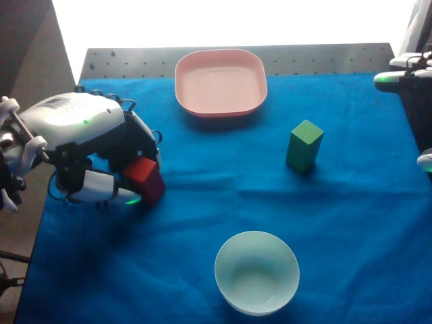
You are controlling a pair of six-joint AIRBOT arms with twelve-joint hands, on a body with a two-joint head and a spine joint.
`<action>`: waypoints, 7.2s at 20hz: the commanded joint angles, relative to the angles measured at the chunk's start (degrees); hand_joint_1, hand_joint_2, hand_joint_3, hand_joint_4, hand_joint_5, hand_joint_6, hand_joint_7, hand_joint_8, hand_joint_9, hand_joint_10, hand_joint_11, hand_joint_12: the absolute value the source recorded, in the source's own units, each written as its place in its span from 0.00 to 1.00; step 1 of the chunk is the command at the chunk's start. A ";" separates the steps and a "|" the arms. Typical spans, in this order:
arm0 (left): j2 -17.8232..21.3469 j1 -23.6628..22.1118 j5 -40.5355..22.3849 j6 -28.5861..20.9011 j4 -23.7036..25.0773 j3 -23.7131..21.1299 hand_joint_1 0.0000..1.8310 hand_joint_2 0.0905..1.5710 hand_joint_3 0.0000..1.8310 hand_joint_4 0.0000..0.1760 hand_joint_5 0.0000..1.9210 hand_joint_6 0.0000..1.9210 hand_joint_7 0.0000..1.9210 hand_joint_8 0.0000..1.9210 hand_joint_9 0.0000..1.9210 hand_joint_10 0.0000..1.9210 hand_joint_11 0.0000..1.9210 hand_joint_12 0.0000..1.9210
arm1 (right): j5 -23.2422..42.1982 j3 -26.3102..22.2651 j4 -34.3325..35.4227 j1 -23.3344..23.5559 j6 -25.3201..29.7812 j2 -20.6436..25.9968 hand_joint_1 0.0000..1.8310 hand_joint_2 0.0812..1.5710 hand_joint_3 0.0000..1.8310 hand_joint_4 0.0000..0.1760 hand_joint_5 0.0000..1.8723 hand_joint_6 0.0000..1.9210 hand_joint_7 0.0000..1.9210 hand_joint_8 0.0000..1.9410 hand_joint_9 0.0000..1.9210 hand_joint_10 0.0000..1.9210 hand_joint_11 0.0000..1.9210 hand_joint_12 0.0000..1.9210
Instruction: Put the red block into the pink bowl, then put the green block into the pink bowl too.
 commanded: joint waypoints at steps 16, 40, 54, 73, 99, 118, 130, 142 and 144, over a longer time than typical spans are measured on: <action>-14.39 -18.78 1.17 0.29 -0.27 17.67 0.68 0.64 0.00 0.00 0.60 0.31 0.59 0.43 0.51 0.24 0.13 0.65 | 6.04 0.99 2.54 0.69 0.20 -0.84 0.45 0.65 0.00 1.00 0.19 0.00 0.12 0.00 0.09 0.00 0.00 0.29; -0.32 -5.52 -11.16 9.34 -6.09 1.21 0.42 0.53 0.00 0.77 0.03 0.00 0.01 0.00 0.01 0.00 0.00 0.11 | 5.96 2.41 -0.18 3.70 0.63 -3.16 0.38 0.64 0.00 1.00 0.17 0.00 0.10 0.00 0.08 0.00 0.00 0.29; 11.82 17.46 -35.60 9.29 -19.13 -14.91 0.51 0.53 0.00 0.21 0.03 0.00 0.00 0.00 0.00 0.00 0.00 0.00 | -10.75 8.70 -14.28 17.59 0.63 -13.35 0.43 0.58 0.00 1.00 0.18 0.00 0.12 0.00 0.11 0.00 0.00 0.44; 11.00 17.48 -35.50 8.55 -18.58 -15.40 0.55 0.51 0.00 0.29 0.02 0.00 0.00 0.00 0.00 0.00 0.00 0.00 | -15.88 11.61 -19.02 20.79 0.63 -17.46 0.68 0.72 0.00 0.00 0.52 0.37 0.46 0.70 0.43 0.80 0.50 0.90; 9.23 17.65 -34.83 5.36 -16.19 -13.53 0.54 0.49 0.00 0.21 0.03 0.00 0.00 0.00 0.00 0.00 0.00 0.00 | -21.56 28.42 -12.97 34.53 0.63 -33.52 0.67 0.61 0.00 0.00 0.68 0.23 0.42 0.98 0.47 0.99 0.54 1.00; 9.81 17.56 -37.37 4.39 -15.78 -14.50 0.54 0.51 0.00 0.32 0.03 0.00 0.00 0.00 0.00 0.00 0.02 0.01 | -16.88 22.87 -10.41 32.67 0.75 -28.36 0.42 0.53 0.00 0.52 0.12 0.00 0.14 0.00 0.17 0.00 0.01 0.51; 12.01 18.53 -47.40 2.01 -12.05 -17.38 0.46 0.49 0.00 1.00 0.01 0.00 0.02 0.01 0.00 0.00 0.00 0.00 | 11.85 7.03 4.67 14.25 2.96 -15.35 0.41 0.52 0.00 0.33 0.13 0.00 0.12 0.00 0.09 0.00 0.00 0.25; 12.49 26.57 -58.97 -4.02 -16.02 -18.85 0.38 0.52 0.00 0.79 0.00 0.00 0.00 0.00 0.00 0.00 0.02 0.01 | 32.17 -4.86 22.15 -8.28 2.95 -8.97 0.43 0.52 0.00 0.43 0.10 0.00 0.08 0.00 0.08 0.00 0.00 0.27; 12.46 27.01 -59.60 -5.17 -16.65 -18.67 0.36 0.52 0.00 0.98 0.01 0.00 0.00 0.00 0.00 0.00 0.03 0.01 | 32.87 -5.60 23.08 -9.59 2.95 -8.80 0.43 0.53 0.00 0.43 0.10 0.00 0.09 0.00 0.08 0.00 0.00 0.27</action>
